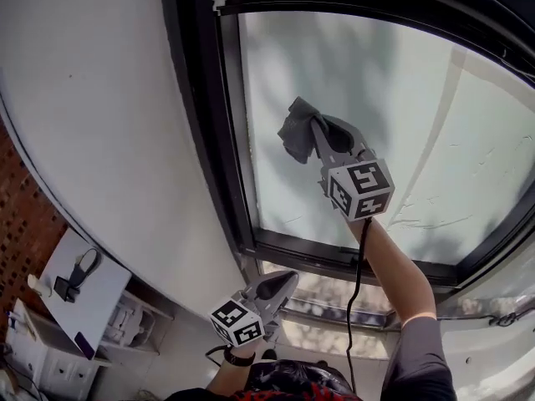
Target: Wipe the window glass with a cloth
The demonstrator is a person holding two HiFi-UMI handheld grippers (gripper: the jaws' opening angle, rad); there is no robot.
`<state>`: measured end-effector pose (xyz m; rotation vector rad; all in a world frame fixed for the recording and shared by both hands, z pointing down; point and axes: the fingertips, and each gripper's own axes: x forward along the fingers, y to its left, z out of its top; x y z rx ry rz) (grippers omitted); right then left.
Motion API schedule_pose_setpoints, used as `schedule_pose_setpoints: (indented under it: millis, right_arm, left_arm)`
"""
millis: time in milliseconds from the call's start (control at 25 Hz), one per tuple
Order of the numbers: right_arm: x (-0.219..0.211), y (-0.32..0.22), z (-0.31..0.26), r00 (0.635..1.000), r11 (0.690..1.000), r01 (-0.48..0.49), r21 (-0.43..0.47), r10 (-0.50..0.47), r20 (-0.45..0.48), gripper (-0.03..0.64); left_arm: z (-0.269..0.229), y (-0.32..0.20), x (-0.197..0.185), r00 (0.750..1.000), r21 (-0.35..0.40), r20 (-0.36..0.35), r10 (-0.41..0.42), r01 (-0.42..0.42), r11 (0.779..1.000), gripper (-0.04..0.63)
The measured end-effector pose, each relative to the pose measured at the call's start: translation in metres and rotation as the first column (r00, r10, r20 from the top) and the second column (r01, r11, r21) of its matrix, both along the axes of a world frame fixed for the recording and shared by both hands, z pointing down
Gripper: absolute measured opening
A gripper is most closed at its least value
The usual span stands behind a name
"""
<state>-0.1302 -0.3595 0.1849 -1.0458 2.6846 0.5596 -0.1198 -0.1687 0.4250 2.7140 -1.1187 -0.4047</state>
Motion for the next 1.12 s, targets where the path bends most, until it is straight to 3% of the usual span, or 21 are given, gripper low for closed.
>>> schedule_pose_setpoints:
  millis: [160,280,480,640,800,840,920,1000,1120]
  right_arm:
    - [0.09,0.0,0.0,0.992,0.993,-0.121,0.002,0.121,0.04,0.018]
    - [0.171,-0.001,0.002,0.967,0.968,-0.249,0.011,0.248,0.05,0.018]
    - [0.293,0.002,-0.001,0.92,0.923,-0.385,0.023,0.381,0.086,0.018]
    - [0.416,0.013,-0.002,0.832,0.843,-0.536,-0.033,0.535,0.149,0.017]
    - [0.548,0.026,0.009,0.674,0.698,-0.705,-0.124,0.714,0.188,0.017]
    - [0.575,0.029,0.012,0.646,0.677,-0.718,-0.16,0.735,0.209,0.017]
    - [0.598,0.032,0.016,0.638,0.678,-0.706,-0.205,0.734,0.232,0.01]
    - [0.581,0.034,0.012,0.656,0.685,-0.712,-0.153,0.727,0.201,0.017]
    - [0.51,0.043,-0.003,0.769,0.792,-0.609,-0.05,0.604,0.209,0.017]
  left_arm:
    - [0.003,-0.007,0.053,0.99,-0.006,-0.007,0.144,-0.144,0.99,0.002]
    - [0.008,-0.011,0.101,0.969,-0.018,0.011,0.245,-0.245,0.969,0.002]
    - [0.013,-0.01,0.172,0.938,-0.021,0.053,0.341,-0.341,0.94,0.003]
    - [0.009,-0.005,0.219,0.913,-0.014,0.081,0.401,-0.401,0.916,0.002]
    - [0.009,-0.003,0.248,0.899,-0.012,0.109,0.425,-0.426,0.905,0.002]
    - [0.009,-0.002,0.254,0.895,-0.017,0.113,0.43,-0.431,0.902,0.002]
    - [0.01,0.0,0.264,0.886,-0.022,0.124,0.446,-0.447,0.894,0.002]
    - [0.012,0.004,0.273,0.878,-0.021,0.136,0.459,-0.461,0.887,0.002]
    - [0.013,0.011,0.276,0.874,-0.016,0.156,0.461,-0.464,0.885,0.002]
